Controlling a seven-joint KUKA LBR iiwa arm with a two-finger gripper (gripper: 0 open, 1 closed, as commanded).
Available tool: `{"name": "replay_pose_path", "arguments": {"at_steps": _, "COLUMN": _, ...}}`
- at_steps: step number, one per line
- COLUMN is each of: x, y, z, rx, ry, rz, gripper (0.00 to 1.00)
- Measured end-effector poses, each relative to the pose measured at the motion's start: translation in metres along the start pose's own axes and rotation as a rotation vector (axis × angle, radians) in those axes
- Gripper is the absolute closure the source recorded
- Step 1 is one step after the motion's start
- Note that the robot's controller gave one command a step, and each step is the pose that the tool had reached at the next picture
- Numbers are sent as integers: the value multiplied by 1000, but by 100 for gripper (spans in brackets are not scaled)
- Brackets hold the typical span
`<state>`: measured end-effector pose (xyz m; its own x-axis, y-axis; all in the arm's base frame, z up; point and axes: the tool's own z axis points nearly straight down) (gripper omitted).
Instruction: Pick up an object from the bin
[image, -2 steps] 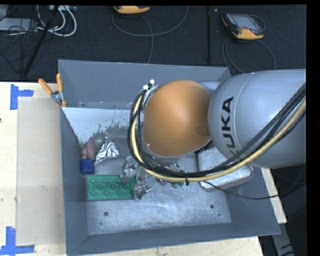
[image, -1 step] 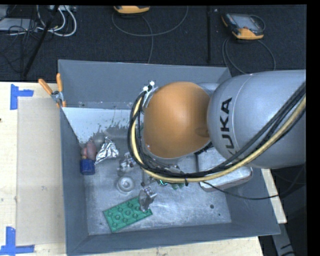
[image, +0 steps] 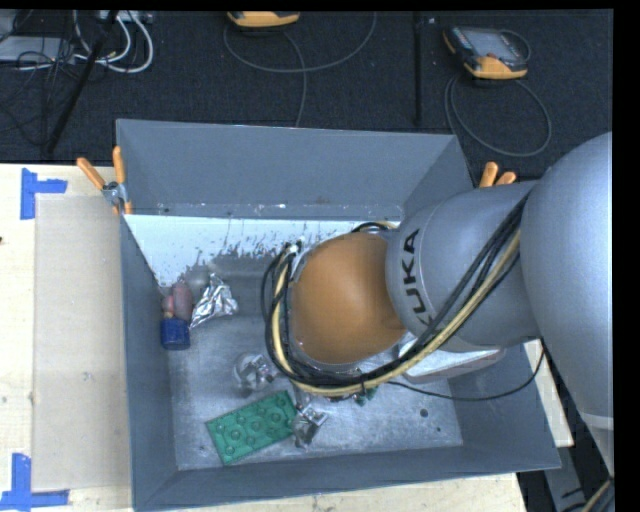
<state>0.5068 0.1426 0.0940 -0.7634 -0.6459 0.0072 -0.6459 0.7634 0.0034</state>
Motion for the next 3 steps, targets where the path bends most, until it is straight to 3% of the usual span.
{"name": "replay_pose_path", "arguments": {"at_steps": 1, "x": 20, "y": 1, "z": 24, "rx": 4, "ry": -13, "rz": -15, "gripper": 0}}
{"name": "replay_pose_path", "arguments": {"at_steps": 2, "x": 19, "y": 0, "z": 21, "rx": 5, "ry": -16, "rz": -11, "gripper": 100}}
{"name": "replay_pose_path", "arguments": {"at_steps": 3, "x": 13, "y": 7, "z": -141, "rx": 6, "ry": -14, "rz": 15, "gripper": 100}}
